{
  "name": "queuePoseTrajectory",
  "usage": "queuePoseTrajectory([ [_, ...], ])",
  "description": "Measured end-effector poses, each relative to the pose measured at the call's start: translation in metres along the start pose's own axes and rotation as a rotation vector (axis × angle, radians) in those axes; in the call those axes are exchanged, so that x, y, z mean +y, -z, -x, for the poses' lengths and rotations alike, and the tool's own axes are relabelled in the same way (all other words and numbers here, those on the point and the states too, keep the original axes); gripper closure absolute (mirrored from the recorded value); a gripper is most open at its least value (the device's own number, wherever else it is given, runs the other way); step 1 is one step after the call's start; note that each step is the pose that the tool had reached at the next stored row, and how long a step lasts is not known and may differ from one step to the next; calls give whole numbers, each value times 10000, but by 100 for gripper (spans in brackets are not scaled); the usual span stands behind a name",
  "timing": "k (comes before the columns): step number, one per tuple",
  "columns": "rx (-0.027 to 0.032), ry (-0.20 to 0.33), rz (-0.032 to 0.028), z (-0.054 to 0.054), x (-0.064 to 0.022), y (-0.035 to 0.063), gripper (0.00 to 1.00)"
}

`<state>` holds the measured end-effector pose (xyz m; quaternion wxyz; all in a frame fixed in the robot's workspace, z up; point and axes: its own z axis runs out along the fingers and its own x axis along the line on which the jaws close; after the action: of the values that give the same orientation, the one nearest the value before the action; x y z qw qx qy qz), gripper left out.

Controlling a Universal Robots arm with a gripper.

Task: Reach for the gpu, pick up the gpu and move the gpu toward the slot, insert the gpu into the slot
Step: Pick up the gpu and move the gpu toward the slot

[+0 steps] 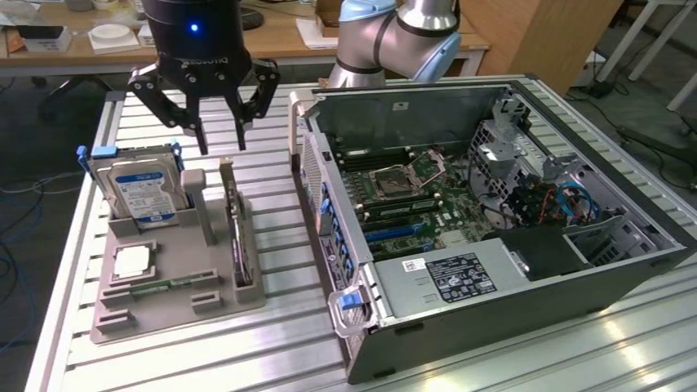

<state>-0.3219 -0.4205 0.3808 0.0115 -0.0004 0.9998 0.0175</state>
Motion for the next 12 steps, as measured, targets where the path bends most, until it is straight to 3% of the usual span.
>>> queuePoseTrajectory([
  [3,0,3,-52,0,-4,-24,53],
  [12,0,2,-58,-4,-21,-125,53],
])
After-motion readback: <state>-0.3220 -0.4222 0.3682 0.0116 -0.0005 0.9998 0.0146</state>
